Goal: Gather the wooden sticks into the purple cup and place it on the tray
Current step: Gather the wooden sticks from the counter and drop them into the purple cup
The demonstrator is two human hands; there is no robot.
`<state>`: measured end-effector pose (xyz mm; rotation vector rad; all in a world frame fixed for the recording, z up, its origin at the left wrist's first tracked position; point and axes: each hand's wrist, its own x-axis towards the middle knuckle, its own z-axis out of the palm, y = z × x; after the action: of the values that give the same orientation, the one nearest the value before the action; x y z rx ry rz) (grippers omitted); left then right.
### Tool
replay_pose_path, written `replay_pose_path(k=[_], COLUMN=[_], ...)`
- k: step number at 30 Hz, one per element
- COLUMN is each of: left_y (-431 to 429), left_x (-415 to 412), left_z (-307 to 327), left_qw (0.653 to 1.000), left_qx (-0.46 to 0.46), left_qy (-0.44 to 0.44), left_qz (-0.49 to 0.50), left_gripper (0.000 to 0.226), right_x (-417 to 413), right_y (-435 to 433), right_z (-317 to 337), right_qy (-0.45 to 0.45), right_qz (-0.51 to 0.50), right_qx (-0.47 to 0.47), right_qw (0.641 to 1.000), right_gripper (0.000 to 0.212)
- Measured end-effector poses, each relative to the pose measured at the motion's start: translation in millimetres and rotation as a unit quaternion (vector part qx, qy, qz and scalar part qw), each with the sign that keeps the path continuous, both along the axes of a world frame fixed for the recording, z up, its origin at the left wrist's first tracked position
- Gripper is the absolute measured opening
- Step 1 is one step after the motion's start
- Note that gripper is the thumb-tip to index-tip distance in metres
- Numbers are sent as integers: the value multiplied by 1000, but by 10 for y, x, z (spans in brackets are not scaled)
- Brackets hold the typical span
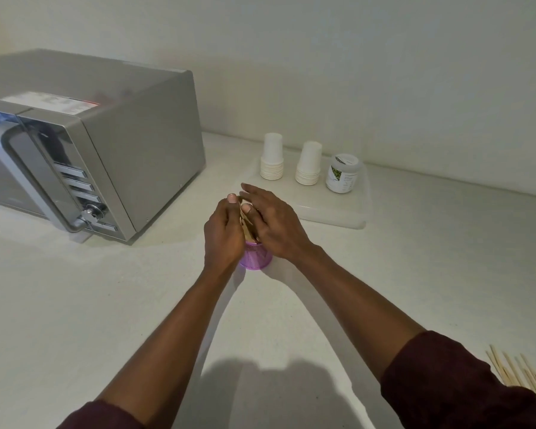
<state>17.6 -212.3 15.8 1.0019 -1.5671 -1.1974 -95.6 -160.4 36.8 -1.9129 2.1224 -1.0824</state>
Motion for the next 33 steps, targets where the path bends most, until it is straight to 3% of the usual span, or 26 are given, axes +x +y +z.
replay_pose_path(k=[6,11,15,18,24,29,33], left_y=[38,59,117,344,1313,1944,2315], left_x=[20,17,123,162,-61,-255,-384], left_z=[-36,15,164,314,348,125,-71], left_qw=[997,996,981,958,971,976,949], left_qx=[69,39,-75,-193,-214,-139,-163], left_qy=[19,-9,-18,-29,-36,-167,-238], left_qz=[-3,80,176,210,97,-12,-130], left_gripper=[54,65,48,30,32,43,42], right_x=[-76,-115,-263,-444,-746,-828,-894], right_y=[91,243,624,1140,2563,3453,3986], right_z=[-31,133,272,262,126,51,-11], right_qy=[78,-26,-124,-202,-255,-261,-222], right_qz=[76,47,-53,-154,-314,-408,-498], right_qx=[32,-40,-160,-189,-123,-56,10], right_qw=[993,998,978,949,906,873,838], right_gripper=[48,51,32,15,8,10,12])
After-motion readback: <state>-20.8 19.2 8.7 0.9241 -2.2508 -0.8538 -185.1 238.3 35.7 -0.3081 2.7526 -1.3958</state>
